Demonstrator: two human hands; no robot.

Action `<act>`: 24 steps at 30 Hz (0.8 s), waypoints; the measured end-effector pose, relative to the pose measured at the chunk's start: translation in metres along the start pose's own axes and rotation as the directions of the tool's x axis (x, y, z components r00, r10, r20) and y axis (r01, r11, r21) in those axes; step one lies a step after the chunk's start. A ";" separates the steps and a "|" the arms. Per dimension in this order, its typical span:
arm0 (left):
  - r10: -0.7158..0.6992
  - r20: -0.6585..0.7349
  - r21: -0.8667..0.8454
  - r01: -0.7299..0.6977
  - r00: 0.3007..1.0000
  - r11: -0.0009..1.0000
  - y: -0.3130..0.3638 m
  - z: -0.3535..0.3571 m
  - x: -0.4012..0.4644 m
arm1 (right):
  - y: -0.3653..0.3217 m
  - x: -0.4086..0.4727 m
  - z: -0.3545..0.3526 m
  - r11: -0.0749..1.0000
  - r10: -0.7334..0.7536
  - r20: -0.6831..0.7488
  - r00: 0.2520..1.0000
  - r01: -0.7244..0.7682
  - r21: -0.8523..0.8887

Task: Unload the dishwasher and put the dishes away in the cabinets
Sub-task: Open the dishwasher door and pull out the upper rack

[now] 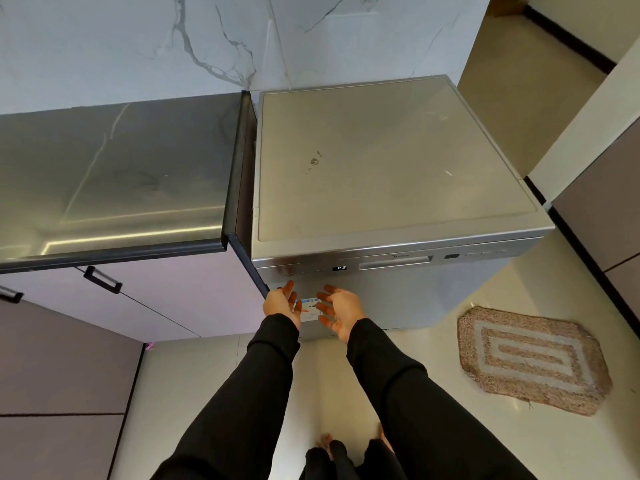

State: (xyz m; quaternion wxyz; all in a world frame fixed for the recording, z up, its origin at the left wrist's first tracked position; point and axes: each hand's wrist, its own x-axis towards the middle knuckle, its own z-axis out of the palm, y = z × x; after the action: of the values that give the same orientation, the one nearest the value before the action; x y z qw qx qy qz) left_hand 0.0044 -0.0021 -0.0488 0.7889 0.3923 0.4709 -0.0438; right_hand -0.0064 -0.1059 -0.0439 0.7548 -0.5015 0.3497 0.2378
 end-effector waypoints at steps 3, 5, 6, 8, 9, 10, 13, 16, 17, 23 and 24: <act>0.037 -0.041 -0.060 -0.040 0.998 0.997 -0.001 0.003 0.008 | 0.010 0.007 0.006 0.999 0.047 0.006 0.999 -0.047 0.005; 0.036 -0.056 -0.087 -0.041 0.998 0.995 -0.002 0.005 0.009 | 0.016 0.011 0.007 0.997 0.071 -0.010 0.997 -0.071 0.008; 0.033 -0.059 -0.105 -0.039 0.998 0.994 -0.003 0.006 0.008 | 0.019 0.012 0.006 0.997 0.079 -0.017 0.997 -0.079 0.017; 0.021 -0.071 -0.152 -0.031 0.997 0.988 -0.004 0.010 0.006 | 0.022 0.016 0.004 0.996 0.085 -0.023 0.996 -0.085 0.028; 0.020 -0.077 -0.172 -0.033 0.997 0.985 -0.005 0.012 0.005 | 0.022 0.017 0.003 0.996 0.084 -0.026 0.996 -0.083 0.033; 0.028 -0.088 -0.179 -0.043 0.996 0.983 -0.004 0.015 0.005 | 0.021 0.018 0.002 0.996 0.082 -0.029 0.996 -0.081 0.035; 0.026 -0.142 -0.179 -0.051 0.990 0.983 -0.003 0.019 0.005 | 0.018 0.020 0.001 0.997 0.072 -0.032 0.997 -0.071 0.032; 0.023 -0.130 -0.211 -0.051 0.991 0.976 -0.002 0.023 0.002 | 0.012 0.019 0.001 0.998 0.058 -0.018 0.998 -0.057 0.026; 0.024 -0.125 -0.232 -0.053 0.992 0.971 -0.003 0.025 0.002 | 0.011 0.019 0.001 0.998 0.052 -0.015 0.999 -0.051 0.024; 0.015 -0.097 -0.300 -0.044 0.995 0.953 -0.006 0.024 0.003 | 0.010 0.018 -0.004 0.998 0.049 -0.021 0.999 -0.049 0.025; 0.009 -0.088 -0.311 -0.036 0.996 0.950 -0.007 0.023 0.004 | 0.010 0.018 -0.004 0.999 0.047 -0.021 0.999 -0.047 0.023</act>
State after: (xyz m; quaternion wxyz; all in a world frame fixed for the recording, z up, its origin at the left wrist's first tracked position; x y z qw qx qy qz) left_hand 0.0200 -0.0211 -0.0496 0.8205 0.2695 0.5009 0.0569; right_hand -0.0034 -0.1057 -0.0646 0.7506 -0.4874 0.3722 0.2460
